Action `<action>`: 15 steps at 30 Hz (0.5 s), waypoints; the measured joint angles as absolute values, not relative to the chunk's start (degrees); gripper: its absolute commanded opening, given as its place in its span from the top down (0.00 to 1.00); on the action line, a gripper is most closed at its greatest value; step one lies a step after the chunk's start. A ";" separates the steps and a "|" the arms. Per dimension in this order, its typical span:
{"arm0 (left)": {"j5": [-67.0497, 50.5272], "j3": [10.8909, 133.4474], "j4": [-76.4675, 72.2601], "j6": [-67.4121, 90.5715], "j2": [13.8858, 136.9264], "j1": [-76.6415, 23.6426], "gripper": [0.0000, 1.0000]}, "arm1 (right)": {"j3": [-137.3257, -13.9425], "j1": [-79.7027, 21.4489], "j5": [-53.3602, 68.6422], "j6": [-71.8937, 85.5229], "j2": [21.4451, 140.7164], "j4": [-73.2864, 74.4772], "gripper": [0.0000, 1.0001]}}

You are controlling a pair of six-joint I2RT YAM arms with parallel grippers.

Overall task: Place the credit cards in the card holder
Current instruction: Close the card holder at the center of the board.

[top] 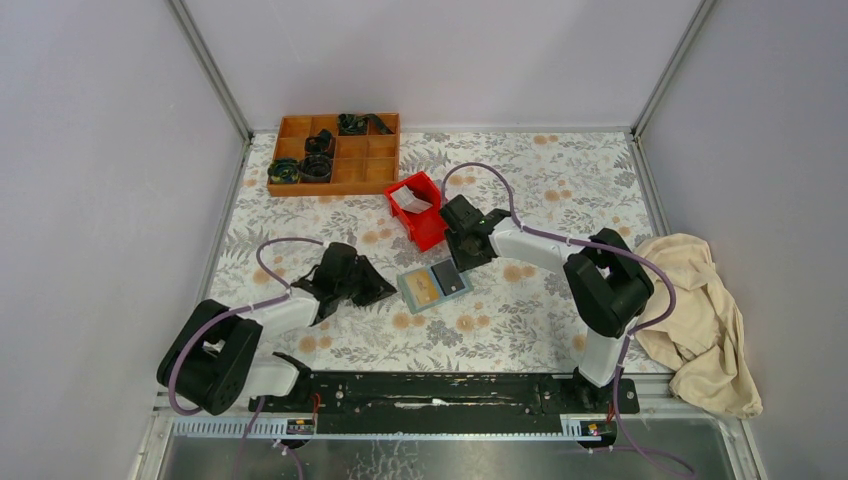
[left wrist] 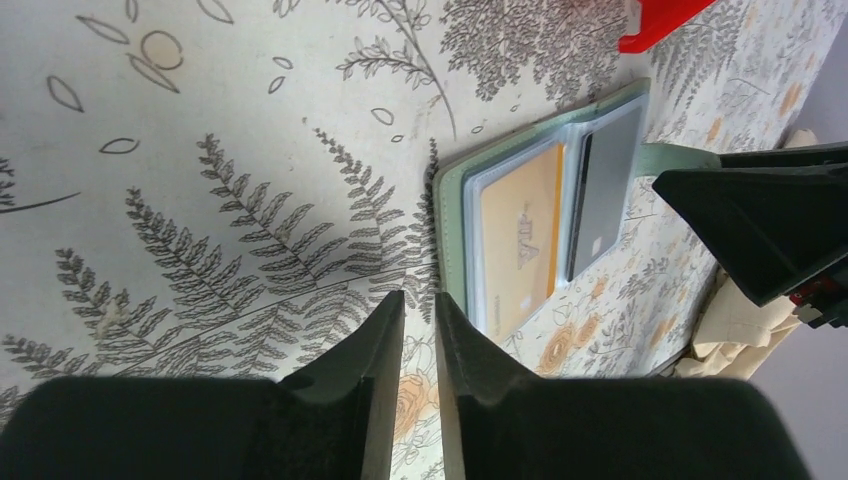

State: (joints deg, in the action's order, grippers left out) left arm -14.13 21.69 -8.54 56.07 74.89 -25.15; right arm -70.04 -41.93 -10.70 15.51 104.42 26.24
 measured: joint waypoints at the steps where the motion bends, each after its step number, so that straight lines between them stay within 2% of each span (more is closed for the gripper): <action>1: -14.06 21.58 -8.36 55.81 74.81 -25.15 0.76 | -69.65 -41.89 -10.28 15.62 104.44 26.22 0.63; 5: -13.72 20.71 -7.25 55.13 74.78 -25.45 0.78 | -68.36 -41.80 -8.84 15.92 104.79 26.24 0.76; 11: -12.23 20.99 -6.72 53.76 74.94 -27.55 0.81 | -68.25 -41.36 -7.35 16.12 105.16 26.22 0.88; 15: -9.72 23.49 -5.15 52.34 76.66 -30.65 0.85 | -68.25 -41.19 -6.35 16.14 105.16 26.24 0.90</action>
